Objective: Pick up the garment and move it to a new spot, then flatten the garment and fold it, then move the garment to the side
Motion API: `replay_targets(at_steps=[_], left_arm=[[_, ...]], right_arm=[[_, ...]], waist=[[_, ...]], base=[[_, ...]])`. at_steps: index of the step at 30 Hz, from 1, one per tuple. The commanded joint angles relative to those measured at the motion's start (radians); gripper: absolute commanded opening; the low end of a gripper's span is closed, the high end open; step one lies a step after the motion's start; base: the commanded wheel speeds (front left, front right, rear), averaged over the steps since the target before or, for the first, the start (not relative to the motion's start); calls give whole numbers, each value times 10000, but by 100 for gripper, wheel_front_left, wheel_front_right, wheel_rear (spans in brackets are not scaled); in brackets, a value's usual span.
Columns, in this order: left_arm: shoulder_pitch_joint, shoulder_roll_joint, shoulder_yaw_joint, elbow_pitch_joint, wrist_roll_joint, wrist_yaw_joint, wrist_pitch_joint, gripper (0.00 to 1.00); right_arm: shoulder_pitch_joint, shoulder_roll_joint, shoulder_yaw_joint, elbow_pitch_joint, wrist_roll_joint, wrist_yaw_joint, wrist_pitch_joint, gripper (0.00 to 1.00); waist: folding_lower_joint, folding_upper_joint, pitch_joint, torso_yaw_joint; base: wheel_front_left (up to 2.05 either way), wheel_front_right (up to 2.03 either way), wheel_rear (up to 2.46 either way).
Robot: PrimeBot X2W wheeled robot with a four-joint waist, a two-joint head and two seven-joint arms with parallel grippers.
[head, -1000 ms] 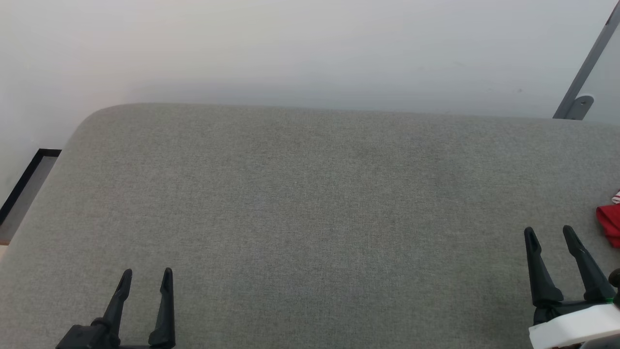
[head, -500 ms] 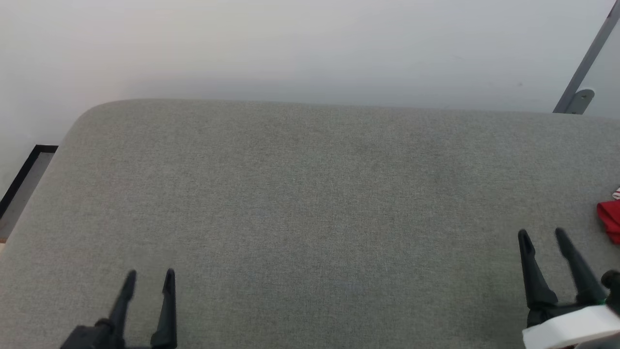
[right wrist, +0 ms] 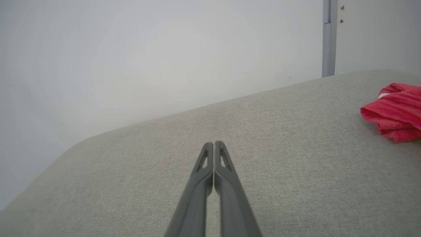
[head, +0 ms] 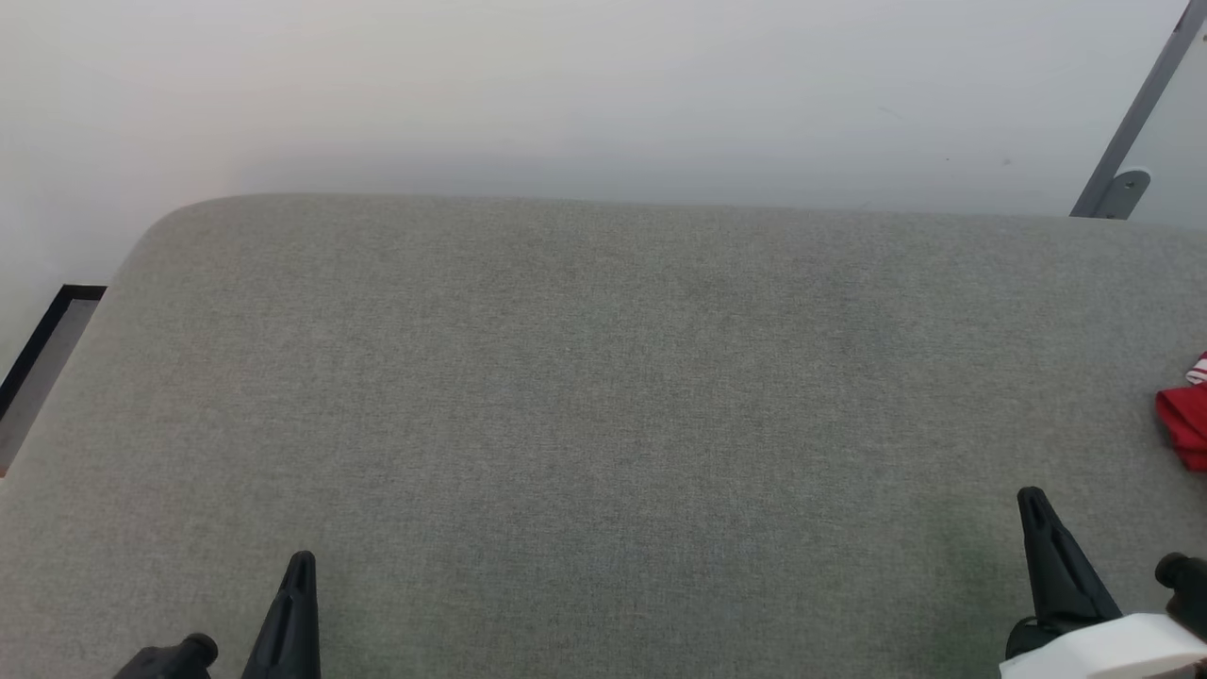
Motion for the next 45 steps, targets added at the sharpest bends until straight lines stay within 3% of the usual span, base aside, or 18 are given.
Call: replay_targets(at_steps=[1,20,45], left_arm=[[-290,87,27,-105,-361,8,83,0],[-948,76,85,255,-3532,-6,780,0],[-1584,-8,228,549,-6744,-12,1569,0]], right_arm=[[-308,-9,-65,-96,297,0,65,0],[-788,322,-246,267,2971,-1,690,0],[-1288,673,-441,644,5747,-1,1335,0]], waist=[[0,-1,0,-7],[0,-1,7,-166],[0,-1,17,-376]], base=[[0,0,0],[0,0,0],[0,0,0]])
